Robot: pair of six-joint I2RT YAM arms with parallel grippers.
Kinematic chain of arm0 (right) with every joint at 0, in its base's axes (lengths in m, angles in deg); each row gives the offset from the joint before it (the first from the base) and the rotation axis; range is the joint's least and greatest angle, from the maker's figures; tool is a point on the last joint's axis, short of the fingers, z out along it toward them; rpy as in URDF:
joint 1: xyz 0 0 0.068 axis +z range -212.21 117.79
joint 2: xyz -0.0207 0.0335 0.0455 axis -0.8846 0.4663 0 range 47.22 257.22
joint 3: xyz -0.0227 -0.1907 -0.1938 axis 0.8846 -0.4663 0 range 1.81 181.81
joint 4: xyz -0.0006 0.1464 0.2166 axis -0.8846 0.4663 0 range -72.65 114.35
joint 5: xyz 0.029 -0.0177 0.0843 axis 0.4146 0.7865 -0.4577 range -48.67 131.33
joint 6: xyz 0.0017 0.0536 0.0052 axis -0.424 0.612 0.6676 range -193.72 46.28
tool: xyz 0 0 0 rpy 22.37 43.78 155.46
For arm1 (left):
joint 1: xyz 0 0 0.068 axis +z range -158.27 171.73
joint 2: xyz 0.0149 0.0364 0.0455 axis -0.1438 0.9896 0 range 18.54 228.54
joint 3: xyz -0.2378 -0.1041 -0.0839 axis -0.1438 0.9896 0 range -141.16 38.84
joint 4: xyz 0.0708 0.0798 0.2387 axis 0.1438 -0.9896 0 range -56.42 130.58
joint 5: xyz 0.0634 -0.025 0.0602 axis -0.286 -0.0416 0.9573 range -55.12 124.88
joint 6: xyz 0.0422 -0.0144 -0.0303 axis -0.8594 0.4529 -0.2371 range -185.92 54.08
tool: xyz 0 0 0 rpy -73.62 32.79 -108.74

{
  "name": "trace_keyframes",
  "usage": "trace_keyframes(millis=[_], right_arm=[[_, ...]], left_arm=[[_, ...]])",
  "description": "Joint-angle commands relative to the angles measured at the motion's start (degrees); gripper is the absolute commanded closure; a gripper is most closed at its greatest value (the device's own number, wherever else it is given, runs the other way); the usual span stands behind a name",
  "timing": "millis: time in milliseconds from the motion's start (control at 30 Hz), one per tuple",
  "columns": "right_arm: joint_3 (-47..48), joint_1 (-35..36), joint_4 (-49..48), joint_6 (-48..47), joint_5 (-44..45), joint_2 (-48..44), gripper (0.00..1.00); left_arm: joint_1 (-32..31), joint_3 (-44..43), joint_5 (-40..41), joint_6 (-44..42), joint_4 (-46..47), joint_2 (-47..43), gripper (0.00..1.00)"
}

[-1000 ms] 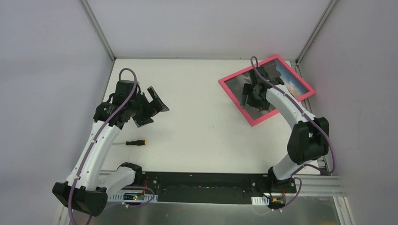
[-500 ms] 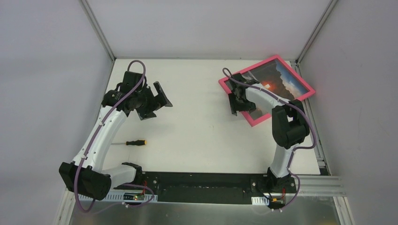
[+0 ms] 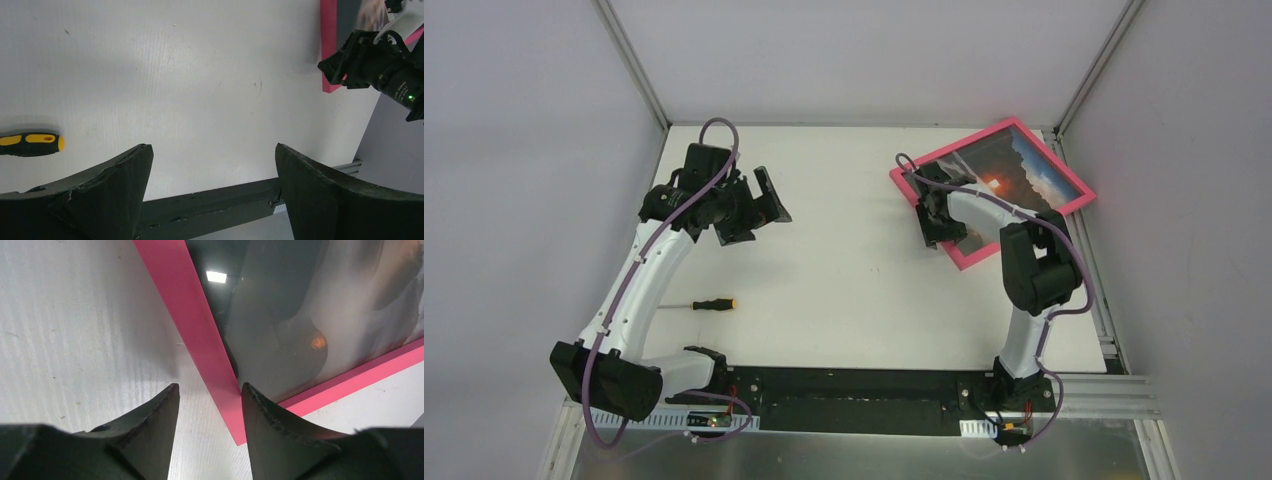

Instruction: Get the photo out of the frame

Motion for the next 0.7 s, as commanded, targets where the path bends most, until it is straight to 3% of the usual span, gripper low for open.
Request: trace_keyframes(millis=[0, 267, 400, 667], right_arm=[[-1.69, -0.46, -2.26, -2.17, -2.90, -0.12, 0.49], [-4.13, -0.39, -3.76, -2.11, -3.87, -0.51, 0.54], [-4.07, 0.69, -3.33, -2.36, -3.58, -1.61, 0.68], [-6.92, 9.58, -1.86, -1.76, -6.30, -4.59, 0.84]], left_arm=[[-1.24, -2.56, 1.89, -3.76, -0.03, -1.09, 0.03], [-2.43, -3.11, 3.15, -5.07, -0.81, -1.33, 0.02], [-2.44, -2.84, 3.29, -4.78, -0.97, -1.89, 0.02], [-2.44, -0.86, 2.38, -1.08, -0.82, -2.43, 0.03]])
